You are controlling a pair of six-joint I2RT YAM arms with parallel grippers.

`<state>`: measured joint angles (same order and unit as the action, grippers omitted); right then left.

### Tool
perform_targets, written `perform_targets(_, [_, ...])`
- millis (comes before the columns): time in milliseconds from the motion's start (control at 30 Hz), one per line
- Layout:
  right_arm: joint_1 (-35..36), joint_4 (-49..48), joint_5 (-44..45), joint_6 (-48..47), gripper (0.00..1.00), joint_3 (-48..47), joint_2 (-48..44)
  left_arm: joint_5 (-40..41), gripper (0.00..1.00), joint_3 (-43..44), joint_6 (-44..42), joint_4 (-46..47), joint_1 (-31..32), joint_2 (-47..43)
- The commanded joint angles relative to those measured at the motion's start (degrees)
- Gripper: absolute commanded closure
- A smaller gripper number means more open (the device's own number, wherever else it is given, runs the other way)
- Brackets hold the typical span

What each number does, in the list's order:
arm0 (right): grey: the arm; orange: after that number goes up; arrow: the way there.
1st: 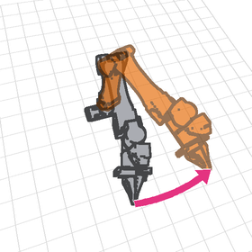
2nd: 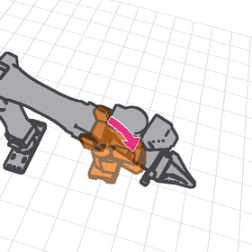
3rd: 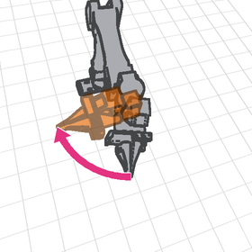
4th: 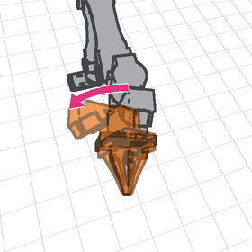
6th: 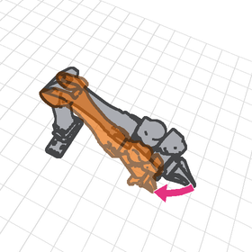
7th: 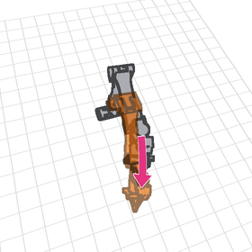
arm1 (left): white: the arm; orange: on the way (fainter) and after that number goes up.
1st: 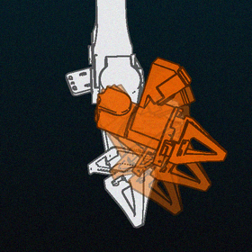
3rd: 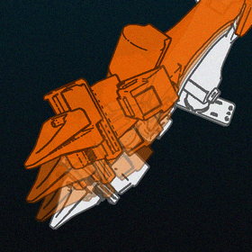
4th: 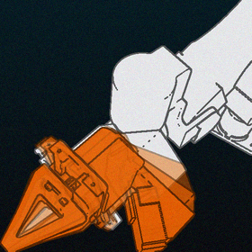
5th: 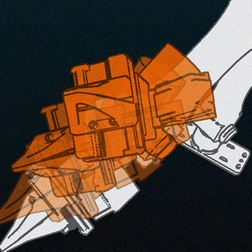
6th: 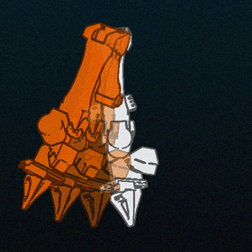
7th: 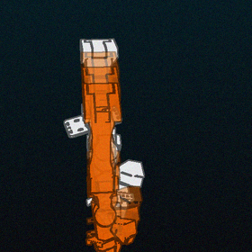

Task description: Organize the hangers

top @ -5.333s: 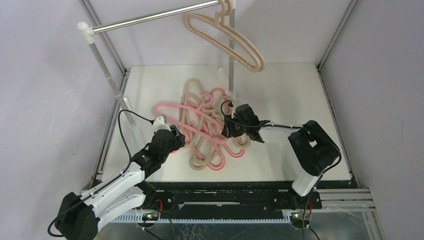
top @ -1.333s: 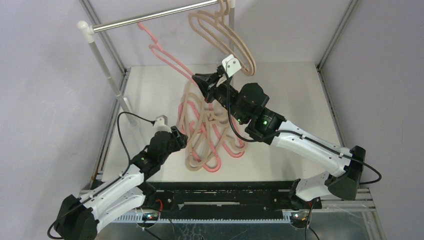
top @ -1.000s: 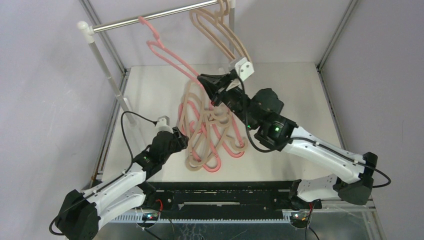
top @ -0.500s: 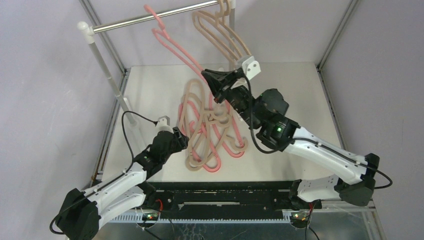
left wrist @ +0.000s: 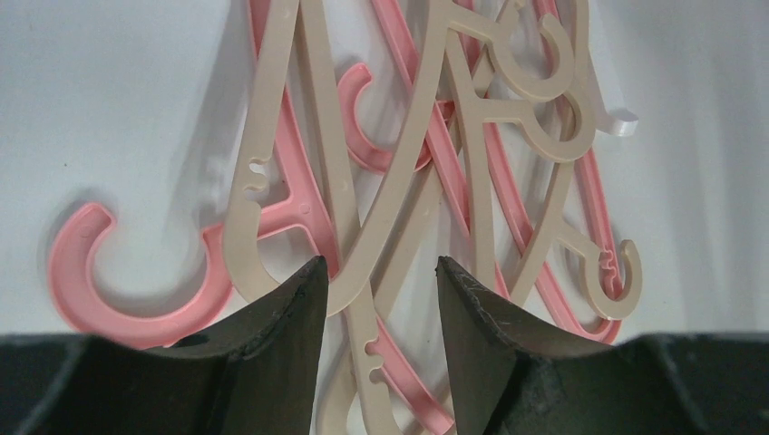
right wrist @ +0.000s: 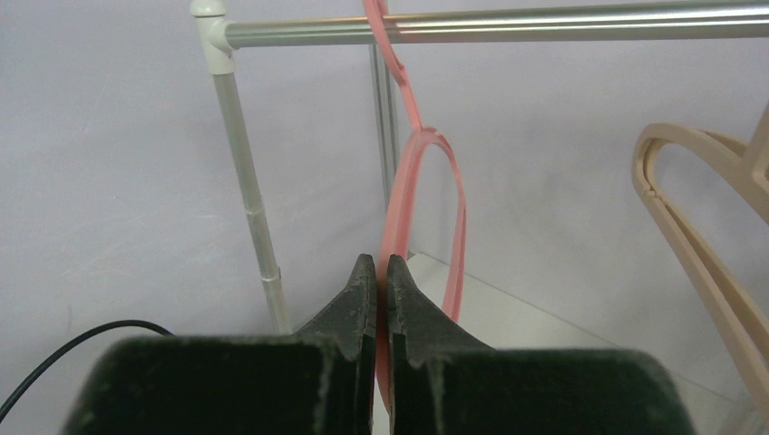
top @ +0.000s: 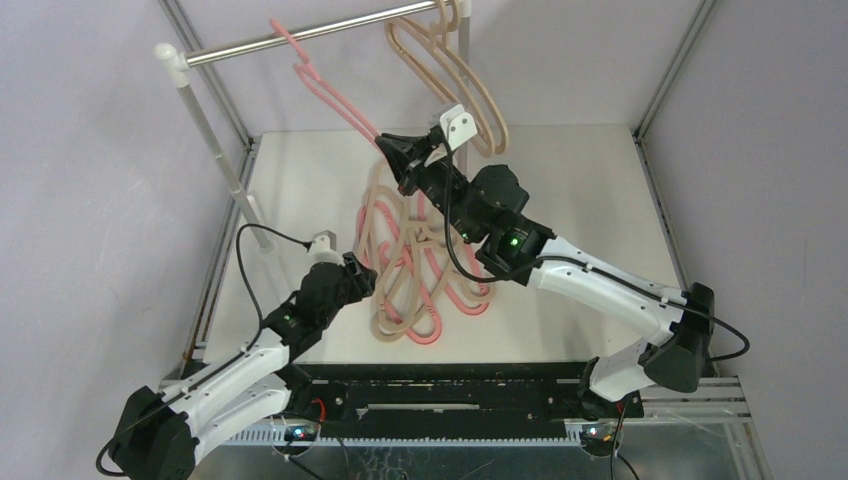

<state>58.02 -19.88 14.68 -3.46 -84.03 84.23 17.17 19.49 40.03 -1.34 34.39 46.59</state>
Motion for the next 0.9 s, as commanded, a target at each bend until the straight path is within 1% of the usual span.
perform_targets(0, [-0.4, -2.1, -1.4, 2.1, 1.0, -5.3, 2.1, -0.1, 0.48, -0.6, -0.9, 1.4, 0.1, -1.3])
perform_targets(133, [-0.4, 1.1, -4.0, 3.4, 1.0, -7.7, 4.4, 0.0, 0.48, -0.8, -0.9, 1.6, 0.1, -1.2])
perform_targets(200, [-0.1, 2.8, -6.9, 3.9, 1.0, -8.2, 5.1, 0.1, 0.47, -0.9, -0.9, 1.8, 0.1, -1.0])
perform_targets(300, [0.2, 7.5, -9.2, 4.8, 1.0, -10.1, 6.3, 0.0, 0.41, -0.8, -1.0, 2.2, 0.2, 0.0])
perform_targets(433, [-0.1, 9.4, -9.7, 6.1, 1.0, -8.3, 5.8, -0.2, 0.39, -0.4, -1.1, 2.5, 0.1, 1.3])
perform_targets(467, [-0.2, 9.7, -9.0, 6.2, 0.89, -7.6, 5.4, -0.2, 0.38, -0.4, -1.1, 2.7, 0.1, 1.5])
perform_targets(500, [-0.3, 10.1, -7.7, 6.4, 0.7, -6.9, 4.9, -0.2, 0.37, -0.4, -1.2, 2.8, 0.1, 1.4])
perform_targets(533, [-0.5, 10.3, -6.0, 6.4, 0.53, -5.7, 4.4, -0.2, 0.36, -0.5, -1.3, 2.8, 0.1, 1.4])
perform_targets(567, [-0.6, 10.2, -4.6, 6.1, 0.41, -4.6, 3.8, -0.1, 0.35, -0.6, -1.3, 3.0, 0.2, 1.3])
perform_targets(633, [-0.7, 9.7, -1.1, 5.4, 0.21, -2.3, 1.8, 0.0, 0.31, -0.8, -1.3, 3.2, 0.2, 1.2])
perform_targets(667, [-0.7, 9.0, 0.5, 4.8, 0.04, -0.8, 0.7, 0.0, 0.3, -0.8, -2.4, 3.5, 0.1, 1.2])
perform_targets(700, [-0.7, 8.4, 2.3, 4.2, 0.01, 0.6, -0.4, 0.0, 0.29, -0.9, -2.8, 3.6, 0.1, 1.2])
perform_targets(767, [-0.8, 7.8, 5.1, 3.5, 0.0, 3.4, -2.5, -0.1, 0.26, -0.9, -3.5, 3.9, 0.1, 1.5])
perform_targets(867, [-1.3, 8.4, 7.7, 3.2, 0.0, 7.4, -6.4, -0.7, 0.16, -0.7, -4.3, 4.8, 0.1, 2.5])
